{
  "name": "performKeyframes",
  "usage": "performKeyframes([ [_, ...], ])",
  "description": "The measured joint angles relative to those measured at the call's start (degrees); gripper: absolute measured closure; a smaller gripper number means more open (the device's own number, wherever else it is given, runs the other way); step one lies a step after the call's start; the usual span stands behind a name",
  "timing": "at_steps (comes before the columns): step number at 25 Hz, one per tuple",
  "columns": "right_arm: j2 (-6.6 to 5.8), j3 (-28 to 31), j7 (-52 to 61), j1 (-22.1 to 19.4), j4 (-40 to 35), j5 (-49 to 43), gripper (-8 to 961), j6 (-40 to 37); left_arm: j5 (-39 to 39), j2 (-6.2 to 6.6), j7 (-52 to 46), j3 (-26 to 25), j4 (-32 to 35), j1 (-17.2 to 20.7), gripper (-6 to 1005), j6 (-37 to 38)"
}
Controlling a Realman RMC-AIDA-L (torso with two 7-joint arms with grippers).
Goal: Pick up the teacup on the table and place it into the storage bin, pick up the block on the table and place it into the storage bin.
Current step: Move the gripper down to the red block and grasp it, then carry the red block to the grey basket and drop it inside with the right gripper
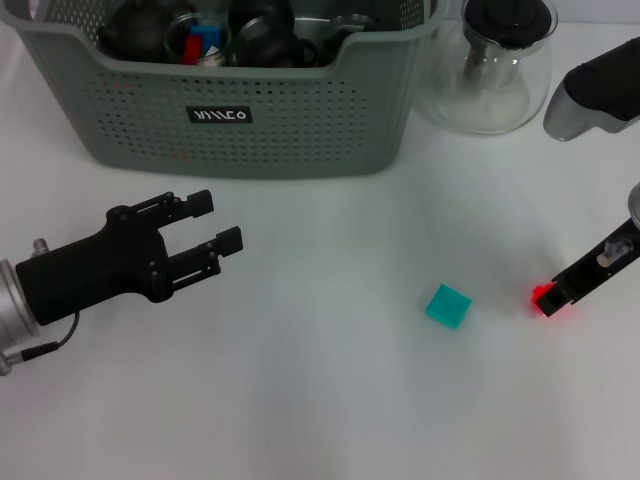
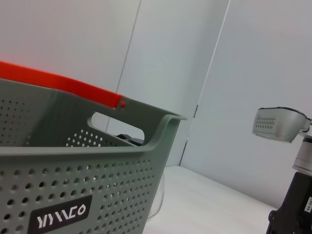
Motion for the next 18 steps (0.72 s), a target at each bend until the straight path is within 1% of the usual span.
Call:
performKeyframes([
  [2, -0.01, 0.11, -0.11, -0.04, -0.48, 0.03, 505, -0.15, 0.0, 0.0, 0.0, -0.01, 0.0, 0.05, 341, 0.0],
  [5, -0.11, 1.46, -0.94, -1.06, -4.83, 2.35, 512, -1.48, 0.0, 0.0, 0.0, -0.06, 0.0, 0.07, 341, 0.01],
  [7, -0.23, 3.45, -2.73, -2.26, -9.59, 6.88, 517, -3.51, 0.0, 0.0, 0.0, -0.1, 0.0, 0.1, 341, 0.01],
  [9, -0.24, 6.72, -5.97, -3.09, -15.03, 14.21, 513, -6.37, -0.04, 0.0, 0.0, -0.15, 0.0, 0.14, 341, -0.01],
  [13, -0.19, 11.11, -10.69, -3.34, -23.09, 25.96, 506, -8.85, -0.23, 0.0, 0.0, -0.18, 0.0, 0.17, 342, -0.06],
  [15, -0.16, 12.26, -11.94, -2.85, -25.85, 30.14, 502, -6.99, -0.26, 0.01, 0.0, -0.19, 0.0, 0.17, 342, -0.05],
  [18, -0.09, 12.16, -12.55, -1.04, -26.1, 33.54, 496, 1.51, -0.34, 0.0, 0.0, -0.11, 0.0, 0.1, 342, -0.03],
])
